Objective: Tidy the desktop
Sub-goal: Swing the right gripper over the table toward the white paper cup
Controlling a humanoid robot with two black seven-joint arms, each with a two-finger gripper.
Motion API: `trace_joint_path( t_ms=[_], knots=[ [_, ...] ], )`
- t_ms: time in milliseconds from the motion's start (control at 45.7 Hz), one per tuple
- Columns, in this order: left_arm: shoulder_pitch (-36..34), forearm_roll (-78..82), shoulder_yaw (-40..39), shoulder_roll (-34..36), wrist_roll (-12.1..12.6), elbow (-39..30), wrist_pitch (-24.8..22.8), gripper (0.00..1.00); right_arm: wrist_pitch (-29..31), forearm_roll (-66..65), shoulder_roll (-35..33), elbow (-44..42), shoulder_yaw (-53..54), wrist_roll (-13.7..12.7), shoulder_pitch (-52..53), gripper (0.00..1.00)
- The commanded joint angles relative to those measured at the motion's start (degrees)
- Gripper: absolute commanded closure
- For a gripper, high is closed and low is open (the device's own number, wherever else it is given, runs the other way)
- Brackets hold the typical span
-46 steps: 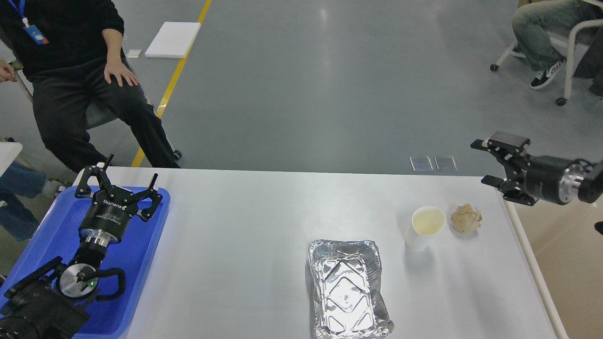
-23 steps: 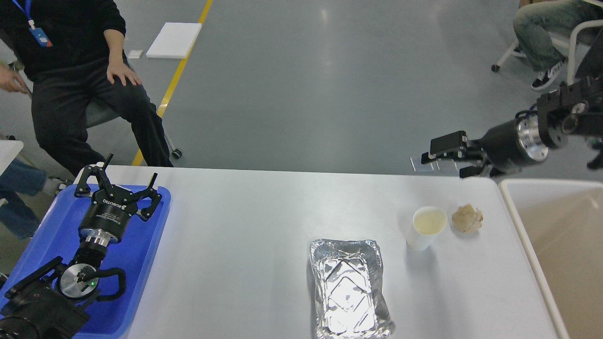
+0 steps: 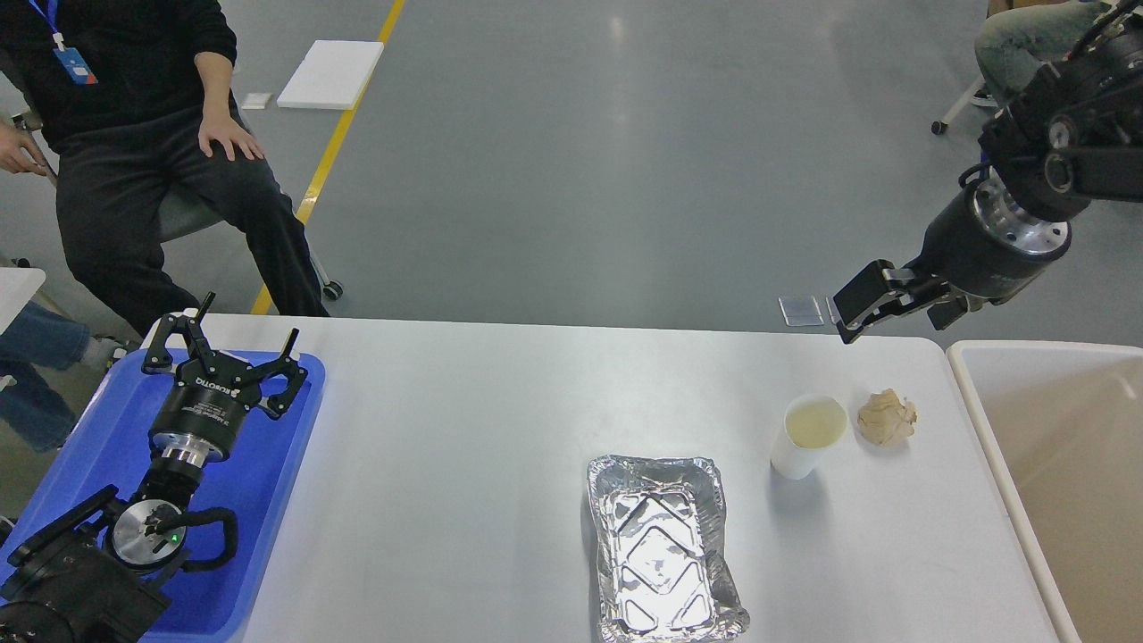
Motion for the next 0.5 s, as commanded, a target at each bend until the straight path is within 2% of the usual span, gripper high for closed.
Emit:
trace_joint_path(
  t_ms=[0,262,481],
  knots=[
    [-0.04,0.00,0.00,0.00,0.00,0.00,-0.04,0.01,2.29,-1.72,-2.30,0.17,1.92,-0.48,3.87,0.00],
    [-0.04,0.00,0.00,0.00,0.00,0.00,-0.04,0.01,3.26,-1.37,-4.50,0.17,2.45,-0.48,4.31,0.00],
    [-0.04,0.00,0.00,0.00,0.00,0.00,-0.04,0.01,2.74,4.51,-4.68,-0.27,3.32,-0.39,-4.91,0.00]
  ],
)
